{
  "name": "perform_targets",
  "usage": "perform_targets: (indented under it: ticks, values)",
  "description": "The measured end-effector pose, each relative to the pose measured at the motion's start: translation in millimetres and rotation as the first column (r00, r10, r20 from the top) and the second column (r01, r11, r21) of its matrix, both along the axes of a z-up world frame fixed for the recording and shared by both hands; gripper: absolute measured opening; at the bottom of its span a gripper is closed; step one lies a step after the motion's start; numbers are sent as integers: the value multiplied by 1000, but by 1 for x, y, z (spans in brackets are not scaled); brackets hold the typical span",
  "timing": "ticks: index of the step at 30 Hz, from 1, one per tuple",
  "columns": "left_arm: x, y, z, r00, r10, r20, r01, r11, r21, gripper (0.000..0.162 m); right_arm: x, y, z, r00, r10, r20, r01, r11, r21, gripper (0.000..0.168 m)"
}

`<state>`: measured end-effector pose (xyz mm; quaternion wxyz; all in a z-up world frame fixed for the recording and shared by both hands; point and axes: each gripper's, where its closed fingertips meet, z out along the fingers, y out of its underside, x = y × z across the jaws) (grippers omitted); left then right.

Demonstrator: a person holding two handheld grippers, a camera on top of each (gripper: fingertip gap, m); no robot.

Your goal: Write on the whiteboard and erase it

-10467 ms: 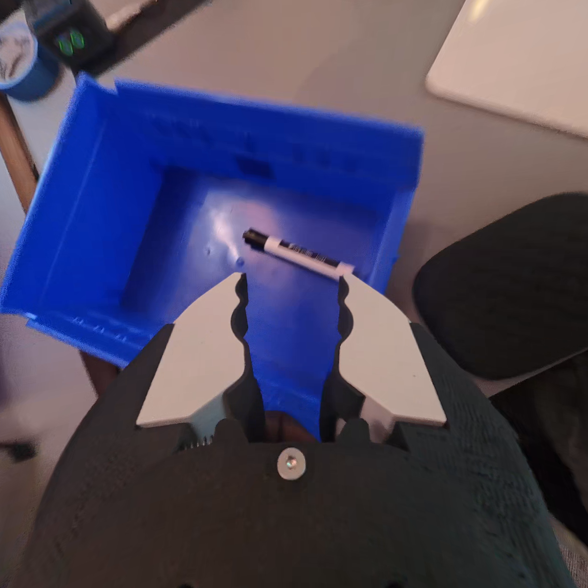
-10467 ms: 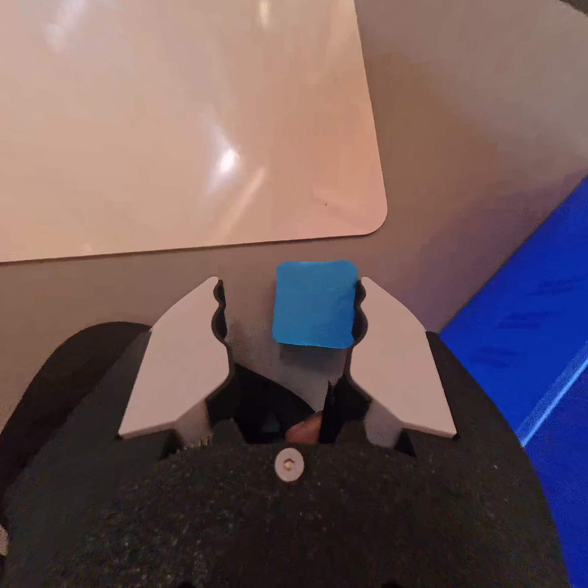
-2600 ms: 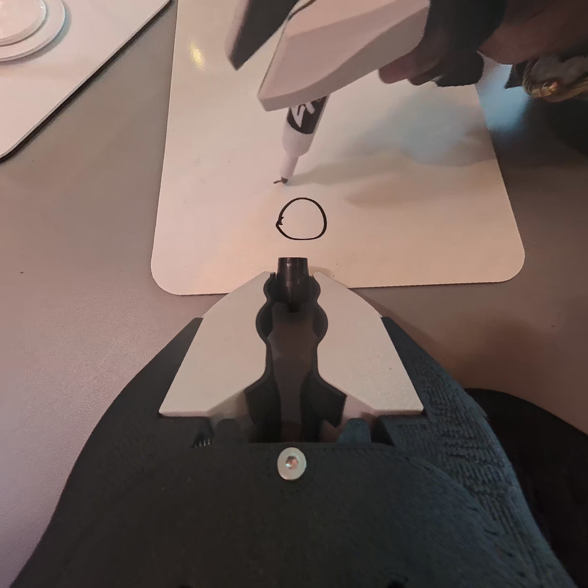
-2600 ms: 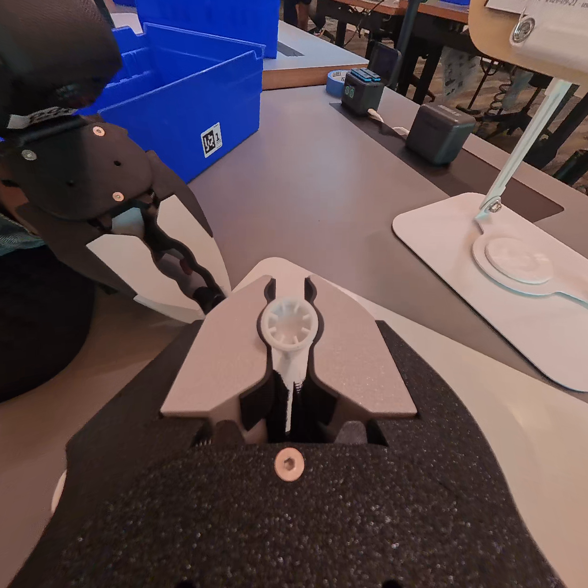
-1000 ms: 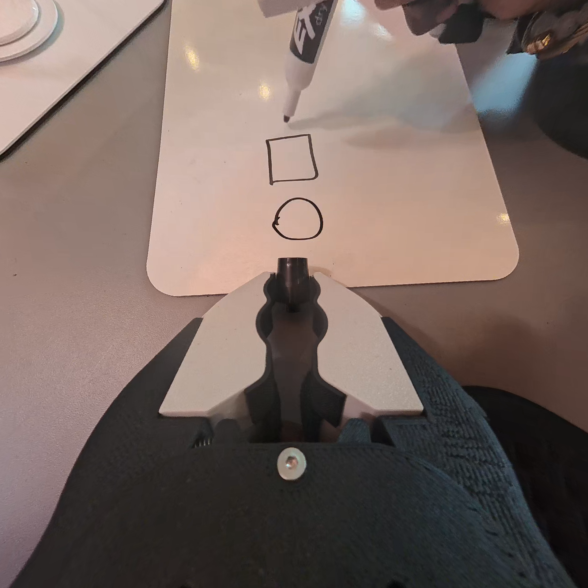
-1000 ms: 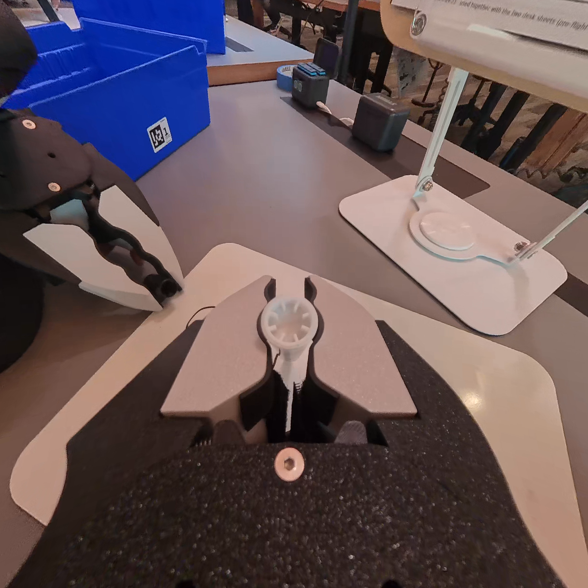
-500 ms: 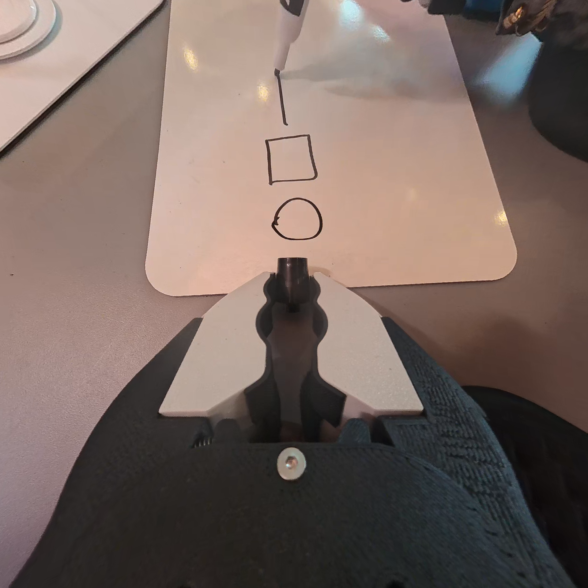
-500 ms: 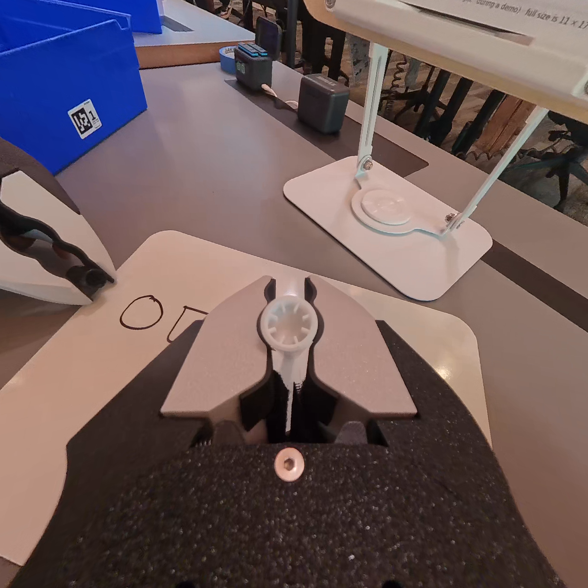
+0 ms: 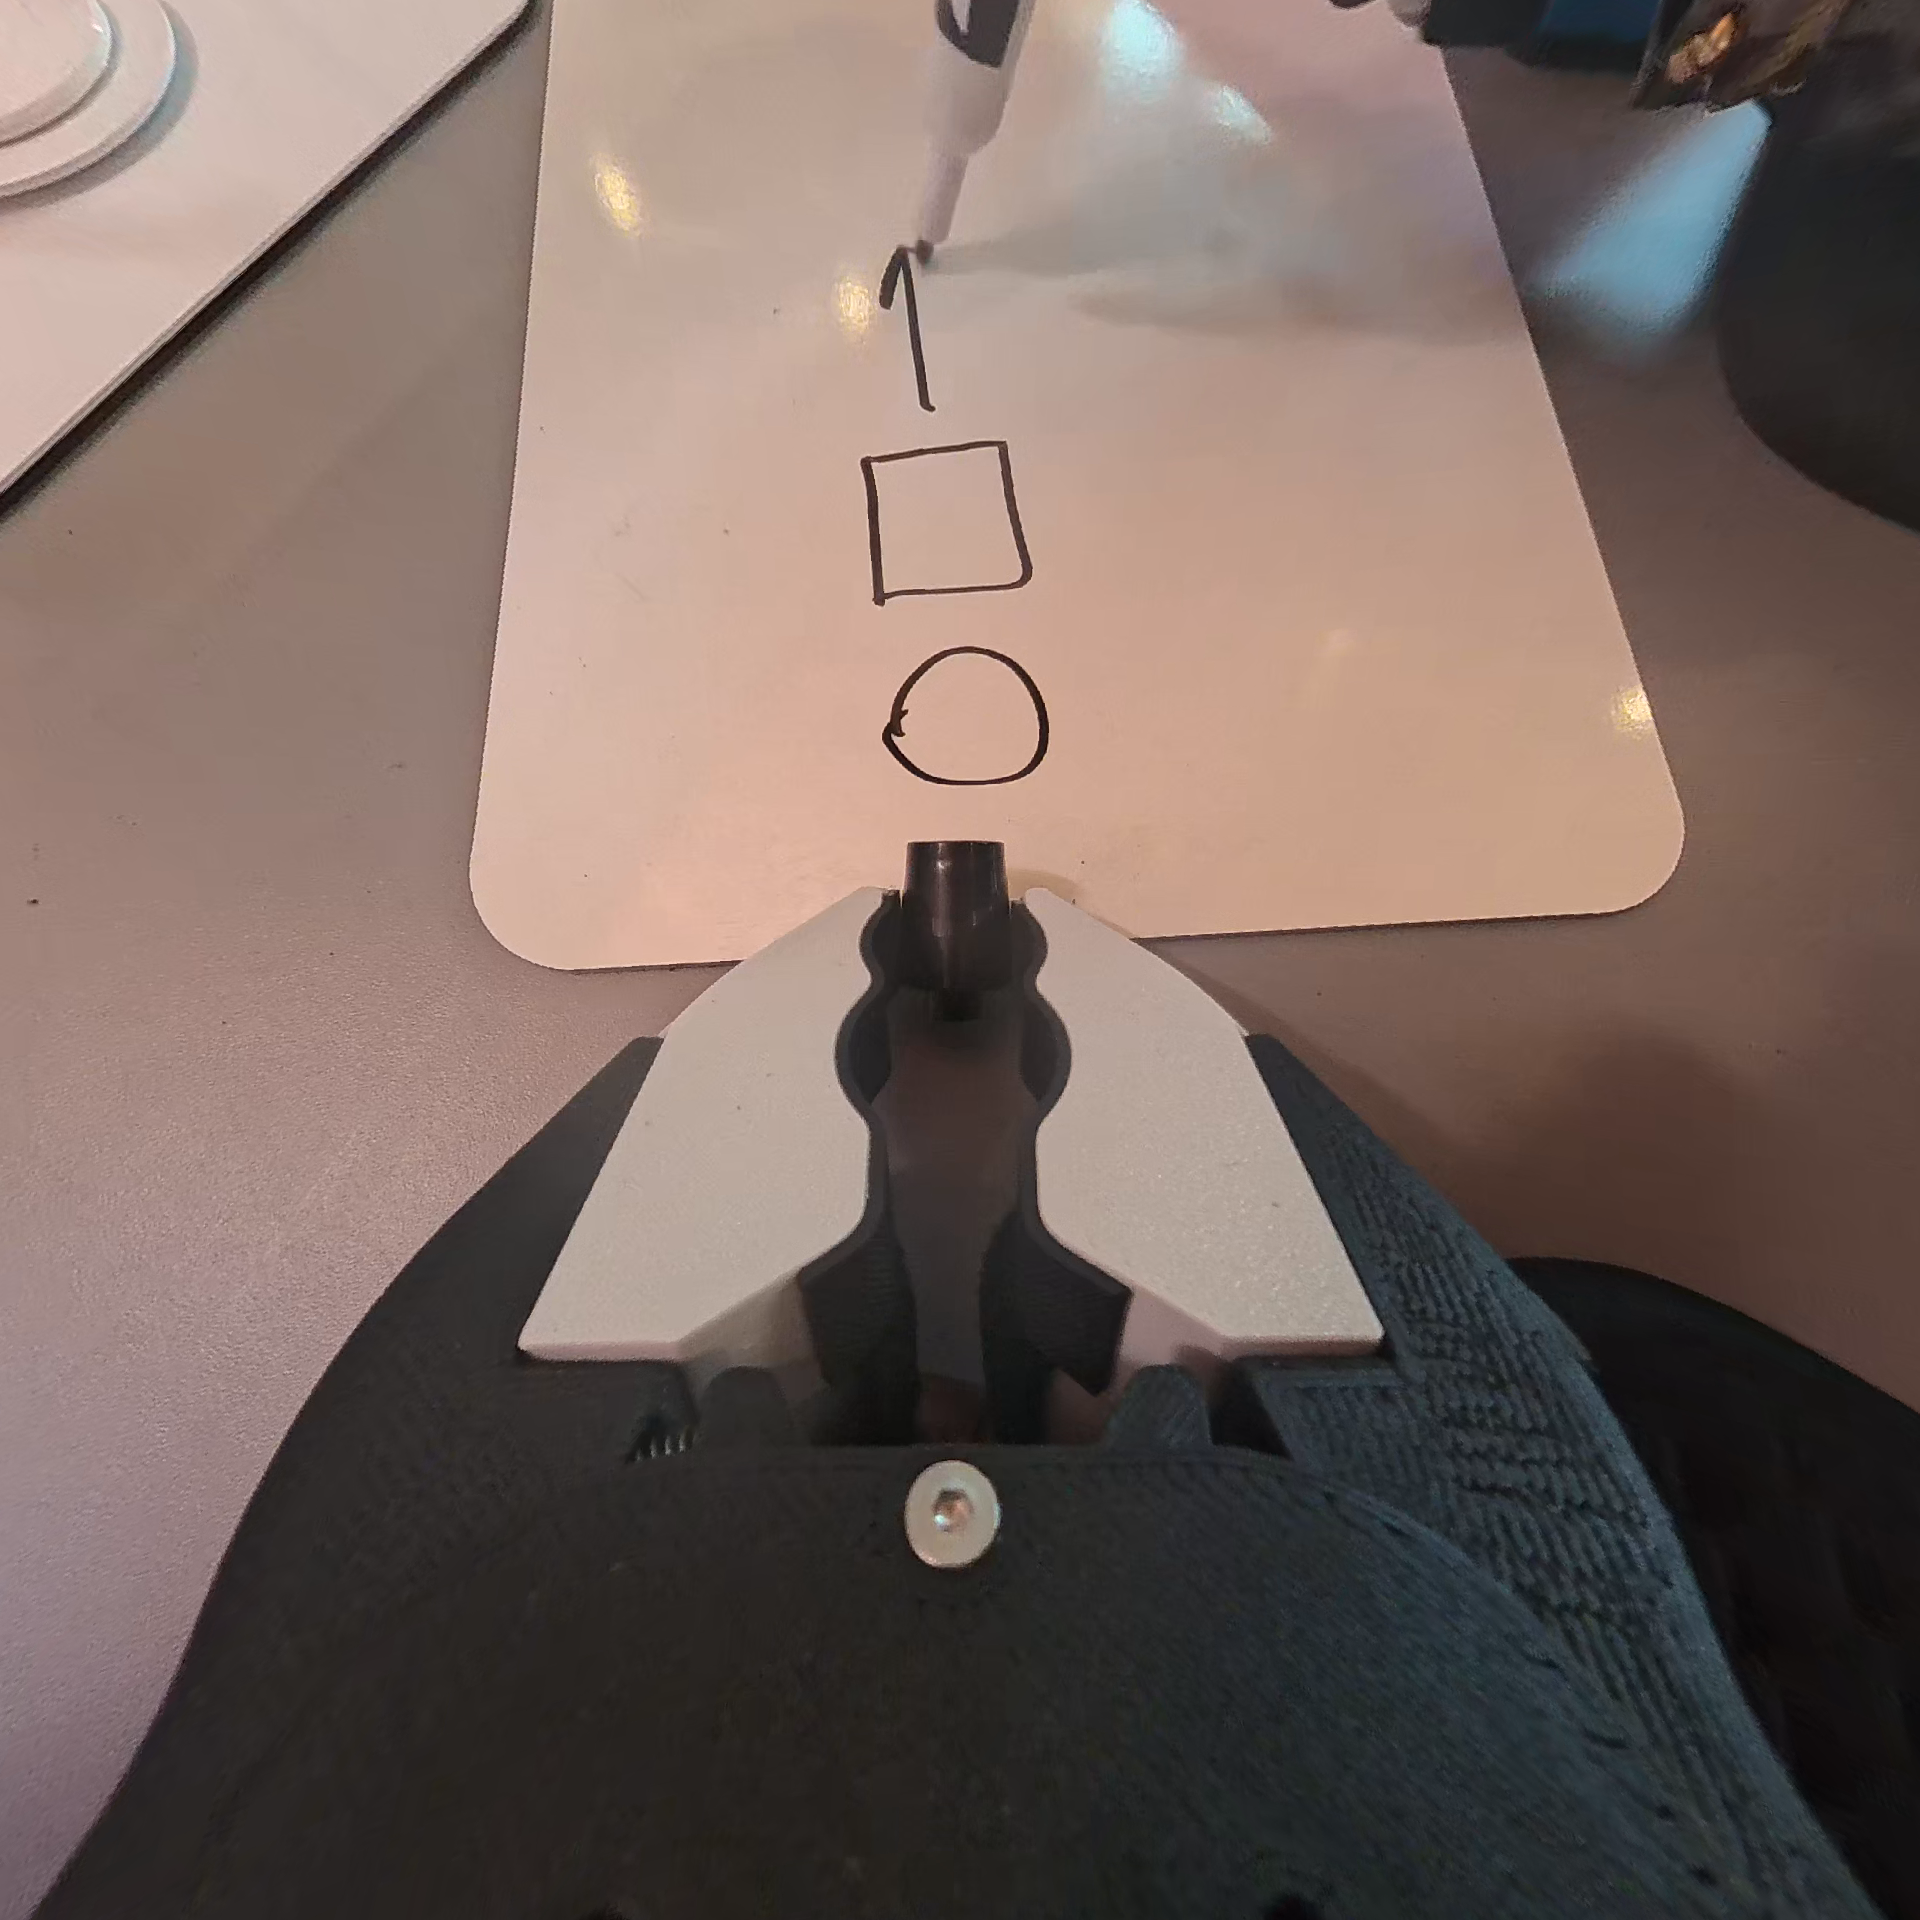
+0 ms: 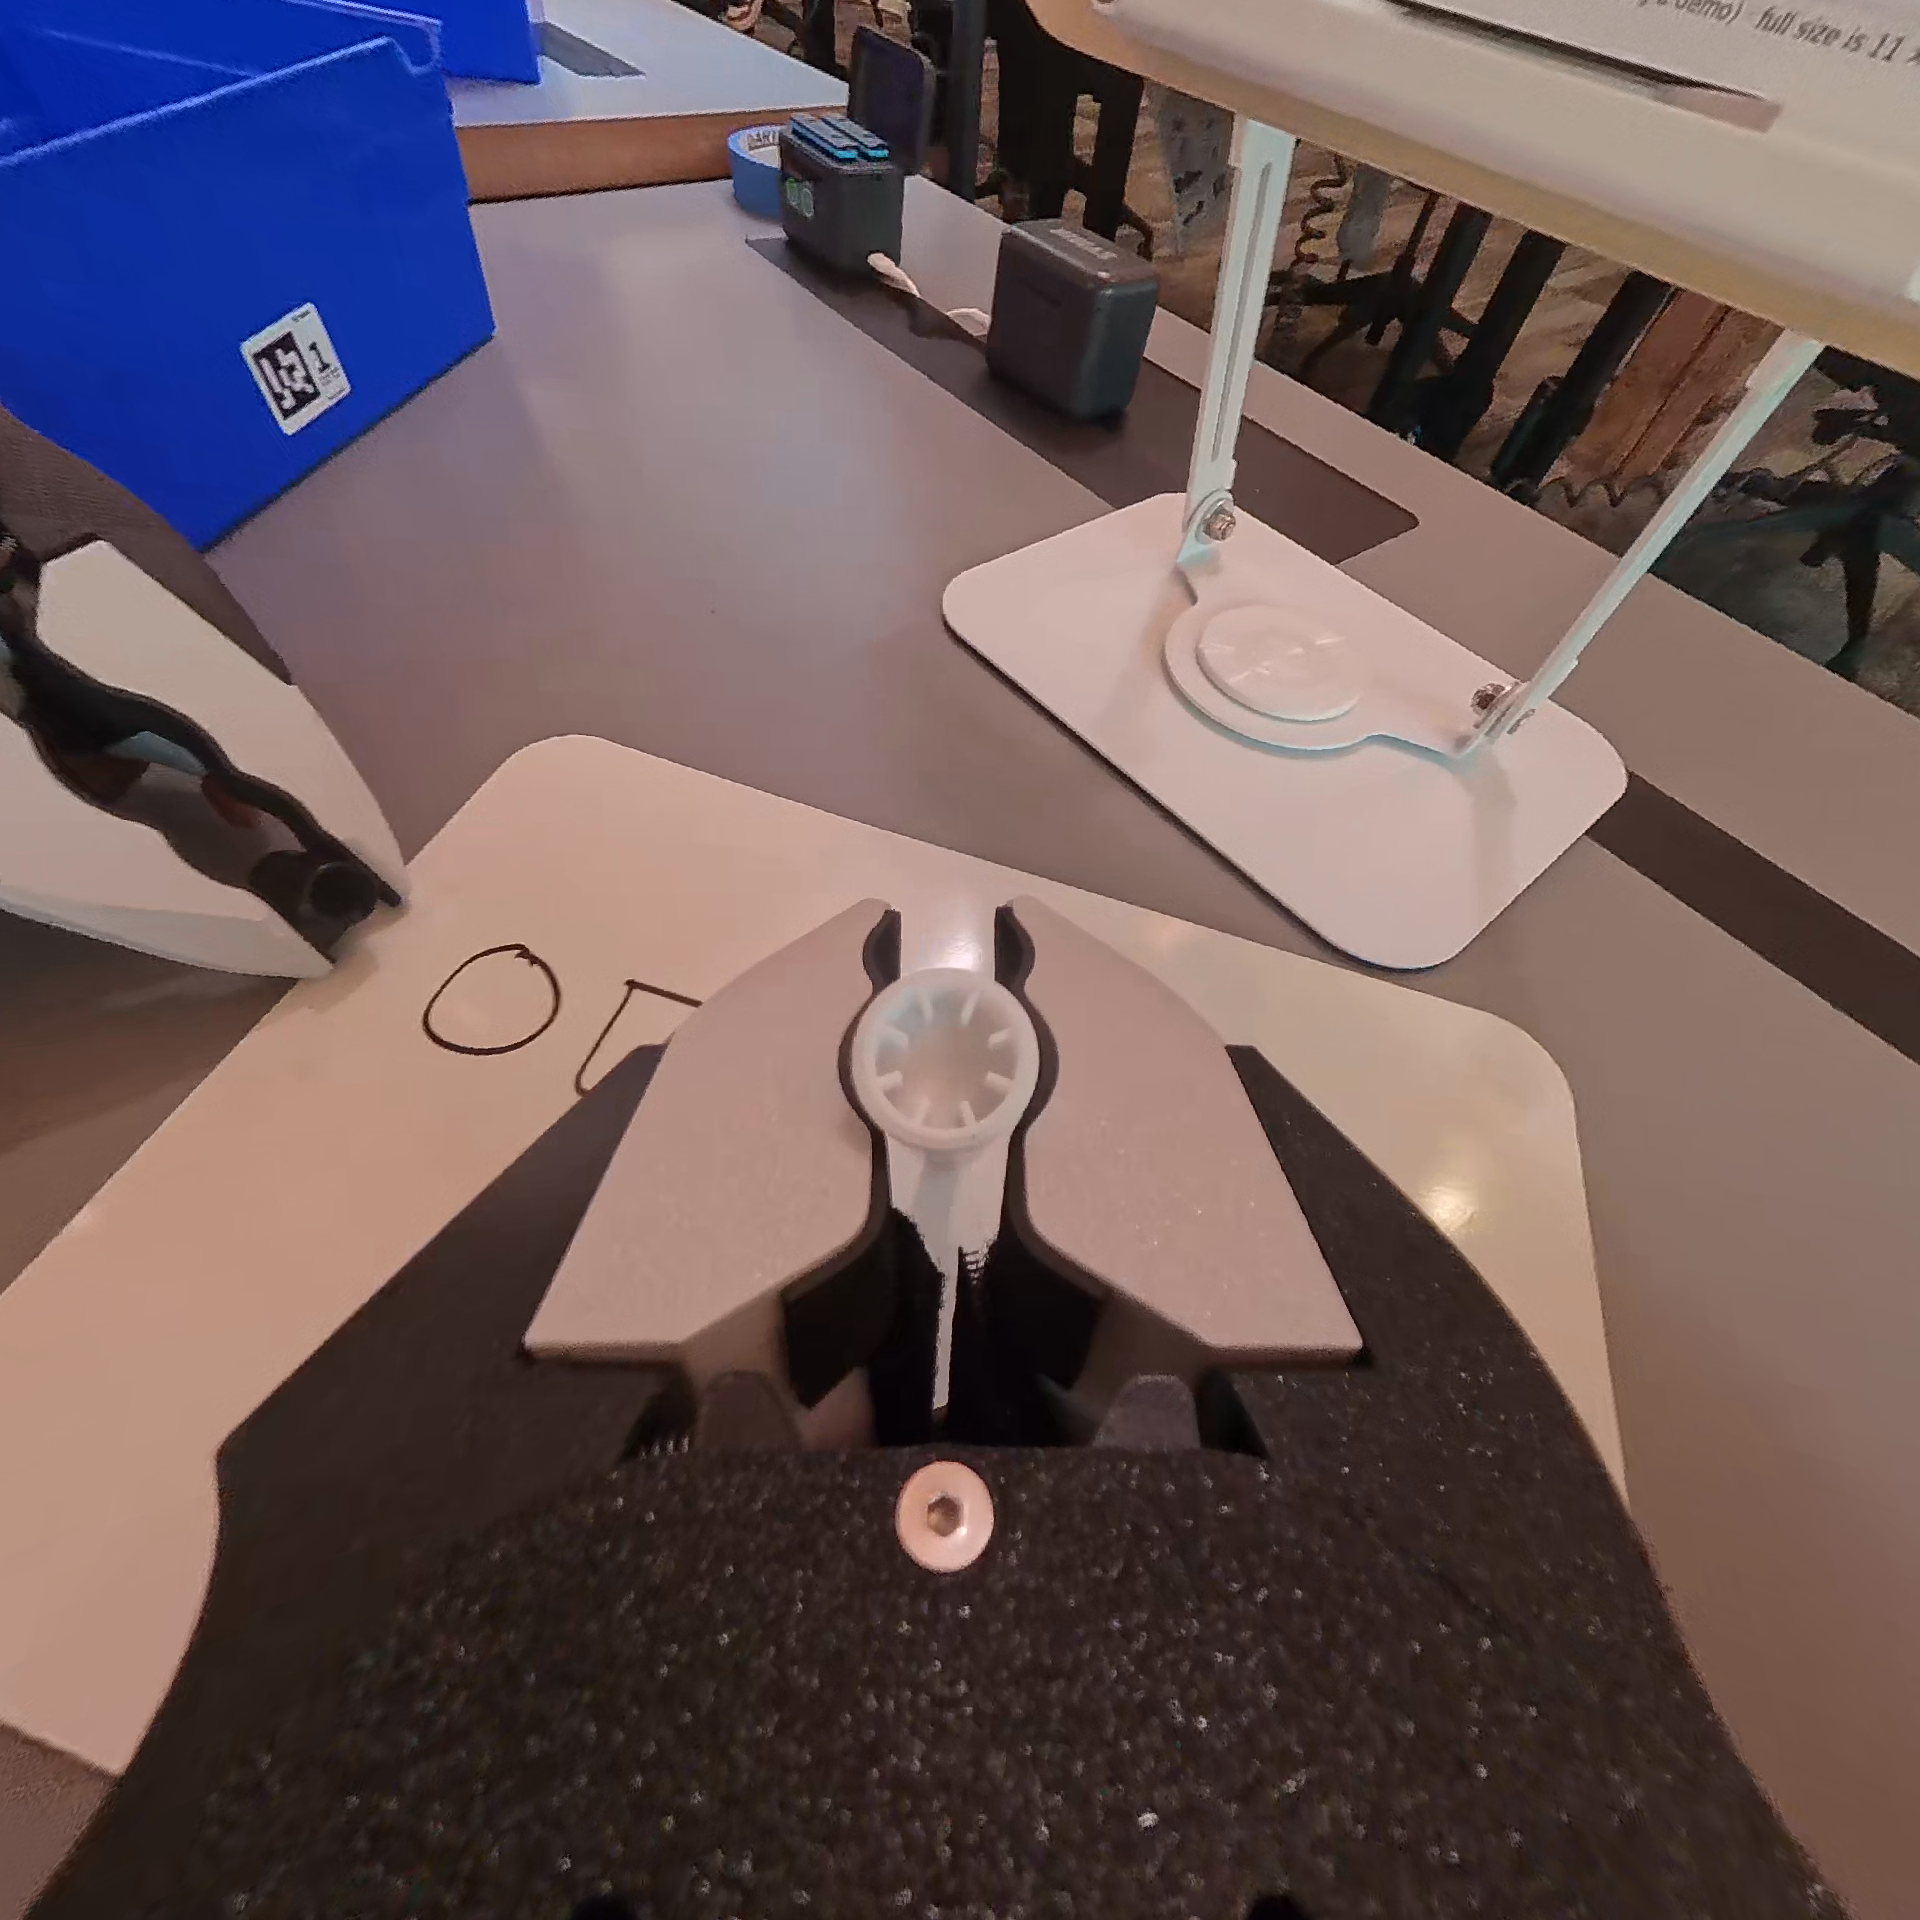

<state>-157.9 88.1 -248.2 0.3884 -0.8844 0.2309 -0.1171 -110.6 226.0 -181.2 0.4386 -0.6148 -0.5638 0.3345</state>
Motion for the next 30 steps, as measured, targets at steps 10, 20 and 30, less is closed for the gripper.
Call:
perform_targets:
  ticks: [10, 20, 30]
  values:
    - [0, 0, 0, 1000, -1, 0, 1, 1000, 2, 20, 0, 23, 12, 998, -49, -34, 49, 999, 9, 18]
    - [1, 0, 0, 1000, -2, 4, 2, 1000, 1, 20, -15, 41, 4, 998, -66, -21, 66, 998, 3, 18]
    - [1, 0, 0, 1000, -2, 4, 2, 1000, 0, 20, -4, 30, 0, 999, -53, 5, 53, 999, -13, 18]
